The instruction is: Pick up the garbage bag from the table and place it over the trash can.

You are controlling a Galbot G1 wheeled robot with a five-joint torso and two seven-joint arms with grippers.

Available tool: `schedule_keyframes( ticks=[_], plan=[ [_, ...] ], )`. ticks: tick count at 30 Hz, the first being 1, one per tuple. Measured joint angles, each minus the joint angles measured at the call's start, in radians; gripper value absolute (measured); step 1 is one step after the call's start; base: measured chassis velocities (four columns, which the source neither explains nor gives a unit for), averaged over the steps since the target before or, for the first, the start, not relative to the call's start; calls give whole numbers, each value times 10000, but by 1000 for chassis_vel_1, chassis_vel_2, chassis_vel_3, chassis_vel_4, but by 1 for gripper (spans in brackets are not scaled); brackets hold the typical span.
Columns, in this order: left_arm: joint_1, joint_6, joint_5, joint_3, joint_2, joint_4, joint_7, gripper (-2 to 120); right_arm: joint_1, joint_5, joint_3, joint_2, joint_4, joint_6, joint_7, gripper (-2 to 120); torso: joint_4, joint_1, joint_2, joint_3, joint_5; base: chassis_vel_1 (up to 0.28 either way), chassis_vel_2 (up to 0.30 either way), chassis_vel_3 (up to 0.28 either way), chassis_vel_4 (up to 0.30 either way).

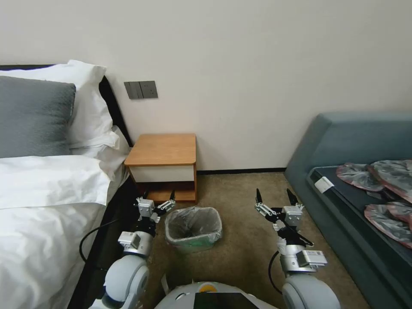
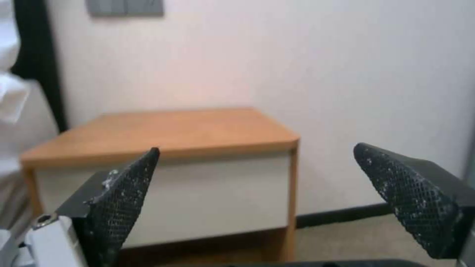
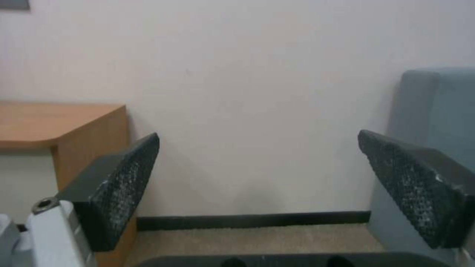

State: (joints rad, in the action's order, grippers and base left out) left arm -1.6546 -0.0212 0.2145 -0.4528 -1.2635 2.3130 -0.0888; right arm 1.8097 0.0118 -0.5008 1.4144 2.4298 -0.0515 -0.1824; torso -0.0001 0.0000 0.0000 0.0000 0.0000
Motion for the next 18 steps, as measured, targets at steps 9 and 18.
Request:
schedule_keyframes(
  ticks=[9, 18],
  plan=[
    [-766, -130, 647, -1539, -589, 1042, 326, 100, 352, -379, 69, 406, 384, -247, 120, 100, 3, 0, 0, 0, 0, 0, 0, 0, 0],
    [-1456, -252, 1009, -1736, -929, 1649, 519, 100, 441, -650, 289, 516, 434, -290, 233, 100, 1, 0, 0, 0, 0, 0, 0, 0, 0]
  ],
)
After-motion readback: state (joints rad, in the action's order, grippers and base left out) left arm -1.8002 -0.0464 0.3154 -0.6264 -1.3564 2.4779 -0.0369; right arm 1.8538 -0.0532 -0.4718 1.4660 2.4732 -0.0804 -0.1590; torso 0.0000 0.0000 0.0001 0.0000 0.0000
